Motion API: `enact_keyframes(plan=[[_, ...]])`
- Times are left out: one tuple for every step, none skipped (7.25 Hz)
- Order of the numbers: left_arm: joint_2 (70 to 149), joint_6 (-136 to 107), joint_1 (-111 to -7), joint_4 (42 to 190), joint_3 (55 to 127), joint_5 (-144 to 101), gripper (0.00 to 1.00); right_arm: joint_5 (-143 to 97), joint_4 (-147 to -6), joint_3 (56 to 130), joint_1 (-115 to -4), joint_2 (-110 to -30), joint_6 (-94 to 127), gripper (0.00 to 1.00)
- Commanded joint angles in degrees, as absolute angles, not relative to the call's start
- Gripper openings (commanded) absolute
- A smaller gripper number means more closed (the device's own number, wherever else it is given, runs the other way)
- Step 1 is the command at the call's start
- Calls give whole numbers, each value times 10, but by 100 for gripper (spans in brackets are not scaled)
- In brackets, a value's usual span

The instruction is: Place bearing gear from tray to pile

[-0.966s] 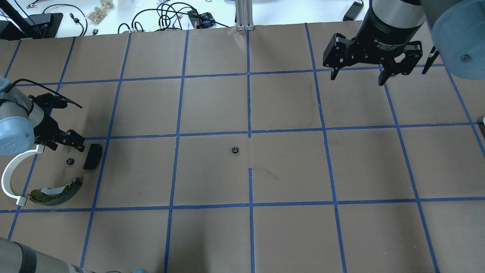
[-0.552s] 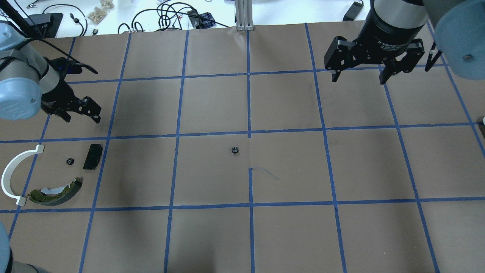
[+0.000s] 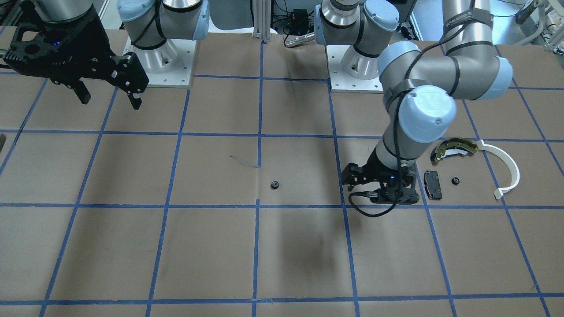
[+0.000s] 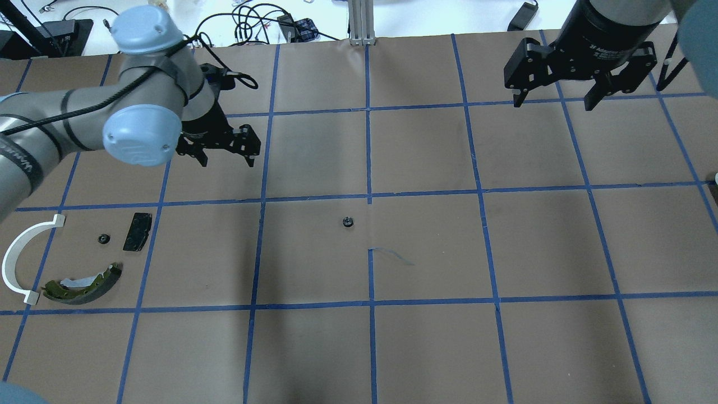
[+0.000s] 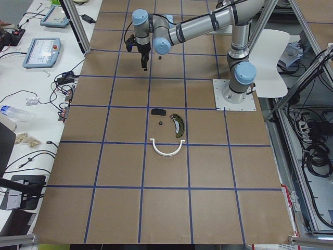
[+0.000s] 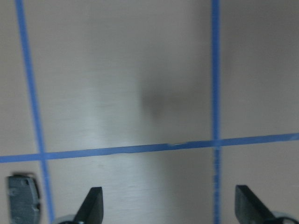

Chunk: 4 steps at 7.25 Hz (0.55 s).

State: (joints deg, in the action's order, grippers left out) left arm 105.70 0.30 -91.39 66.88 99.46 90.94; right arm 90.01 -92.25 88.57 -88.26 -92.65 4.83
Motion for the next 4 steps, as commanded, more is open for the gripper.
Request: enact_keyframes(plan=[[1070, -50, -999, 664, 999, 883, 100, 895, -933, 869, -882, -912, 47, 100], [1083, -51, -1016, 655, 1001, 877, 100, 892, -914, 838, -882, -891, 46, 100], [1096, -74, -1039, 647, 1000, 857, 100, 893, -898, 833, -882, -887, 40, 100], [1107, -82, -1063, 606, 1005, 855, 100, 892, -905, 835, -882, -887, 11, 100]])
